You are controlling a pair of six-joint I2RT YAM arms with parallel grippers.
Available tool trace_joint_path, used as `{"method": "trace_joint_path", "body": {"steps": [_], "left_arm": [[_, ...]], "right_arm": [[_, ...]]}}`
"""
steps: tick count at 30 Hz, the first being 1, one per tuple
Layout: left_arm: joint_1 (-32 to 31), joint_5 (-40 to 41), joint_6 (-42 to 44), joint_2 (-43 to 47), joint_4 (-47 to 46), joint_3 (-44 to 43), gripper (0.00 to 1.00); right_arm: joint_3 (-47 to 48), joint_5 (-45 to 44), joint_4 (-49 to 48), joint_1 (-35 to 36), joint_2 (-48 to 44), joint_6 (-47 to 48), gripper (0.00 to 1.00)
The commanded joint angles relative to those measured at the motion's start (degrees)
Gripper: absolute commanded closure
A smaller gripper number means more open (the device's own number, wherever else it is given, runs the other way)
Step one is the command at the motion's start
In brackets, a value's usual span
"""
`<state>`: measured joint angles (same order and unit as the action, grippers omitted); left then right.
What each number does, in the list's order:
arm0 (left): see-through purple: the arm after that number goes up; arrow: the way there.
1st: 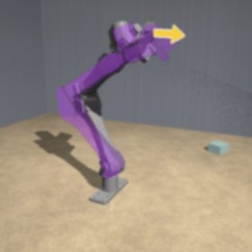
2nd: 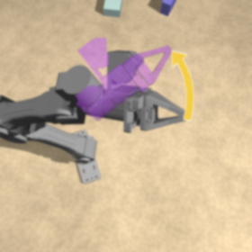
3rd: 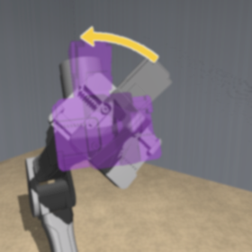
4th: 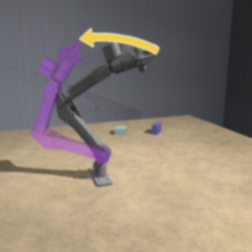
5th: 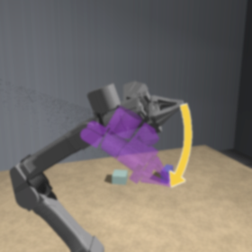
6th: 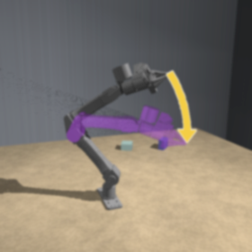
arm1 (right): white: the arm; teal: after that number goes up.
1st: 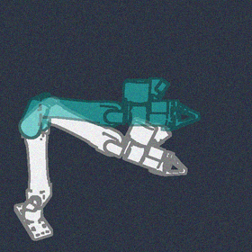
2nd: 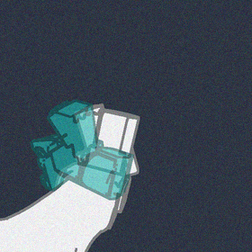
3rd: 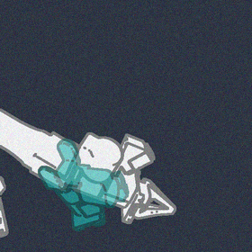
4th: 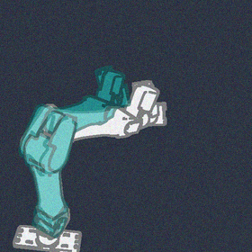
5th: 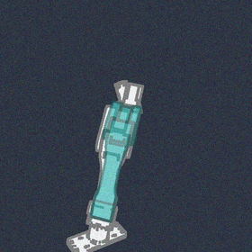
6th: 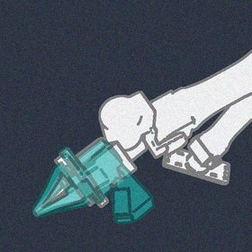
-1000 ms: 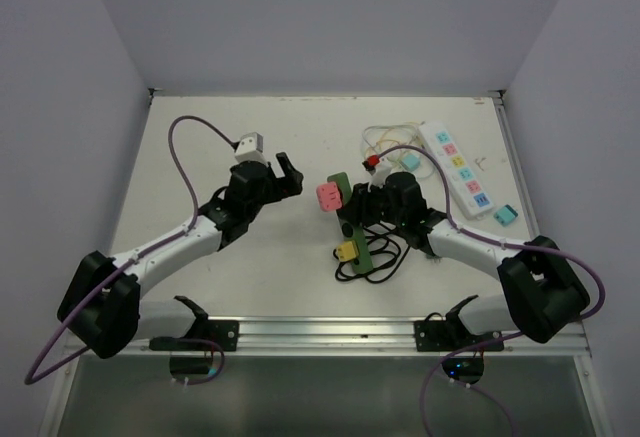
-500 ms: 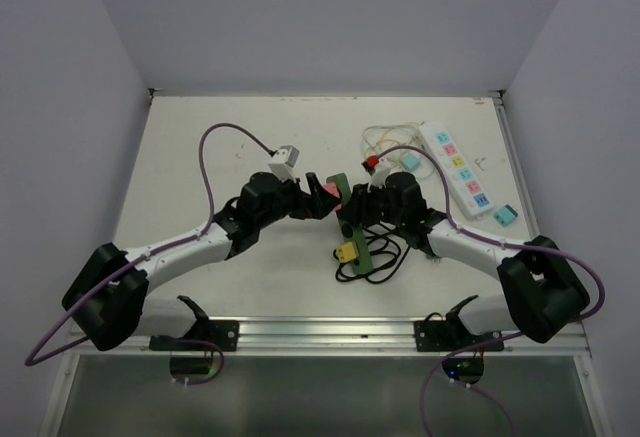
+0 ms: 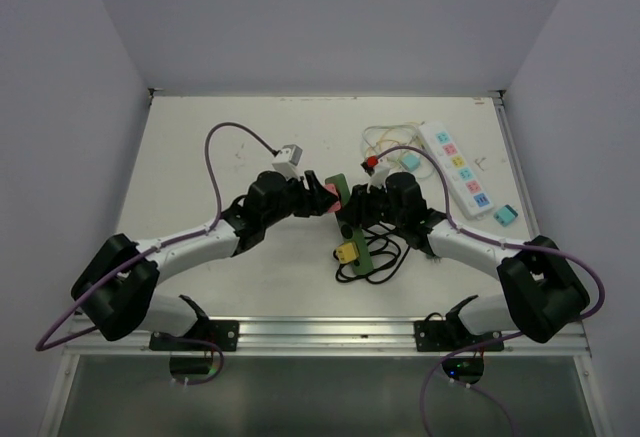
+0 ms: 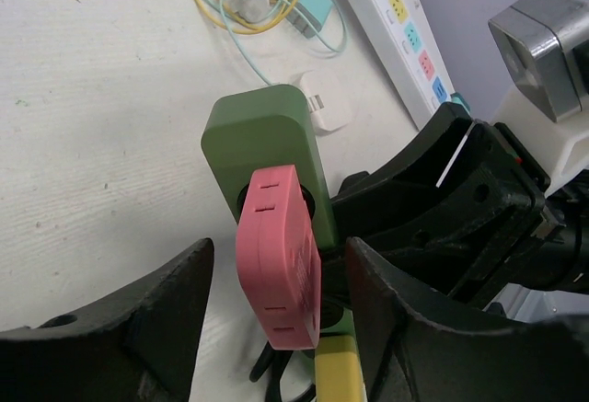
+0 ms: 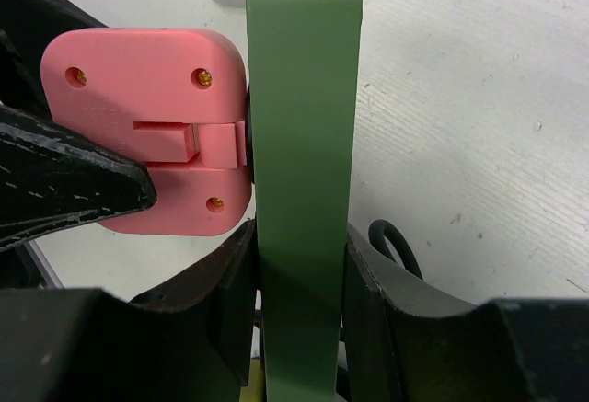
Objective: Pull the plug off the socket
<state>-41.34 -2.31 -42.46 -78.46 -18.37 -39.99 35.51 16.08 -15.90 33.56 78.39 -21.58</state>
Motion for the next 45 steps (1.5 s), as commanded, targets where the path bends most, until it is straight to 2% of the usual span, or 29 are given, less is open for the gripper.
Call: {"method": "trace_joint_path", "body": {"steps": [1, 4, 11, 13, 22, 30, 38, 45], "left_arm": [[-0.3, 1.0, -1.4, -1.0, -3.6, -2.6, 0.40], [-0.4, 0.6, -2.0, -1.4, -4.0, -2.2, 0.50], [-0.7, 1.7, -3.2, 0.3, -3.4, -0.2, 0.93], [-0.7, 2.0, -3.2, 1.2, -2.6, 0.0, 1.00], [-0.8, 7.0, -3.2, 8.8, 4.3, 0.5, 1.00], [-0.8, 8.6, -4.8, 16.5, 5.8, 4.8, 1.00], [-0.8, 11.5, -5.4, 25.5, 12.3, 6.3, 1.00], [-0.8, 13.3, -9.5, 32.0, 17.7, 7.8, 1.00]], "right_arm": [[-0.4, 2.0, -2.5, 0.0, 0.3, 0.6, 1.00], [-0.4, 1.9, -2.4, 0.0, 0.3, 0.6, 1.00], [-0.3, 0.2, -1.5, 0.0, 0.3, 0.5, 1.00], [0.4, -1.5, -0.4, 0.0, 0.6, 0.6, 1.00], [2.6, -11.1, 6.0, -0.2, 3.9, -0.6, 1.00], [4.2, -12.7, 8.5, -1.6, 7.7, -2.3, 1.00], [4.3, -13.3, 8.7, -2.4, 8.7, -2.8, 1.00], [4.4, -13.8, 8.8, -2.8, 9.1, -2.9, 1.00]]}}
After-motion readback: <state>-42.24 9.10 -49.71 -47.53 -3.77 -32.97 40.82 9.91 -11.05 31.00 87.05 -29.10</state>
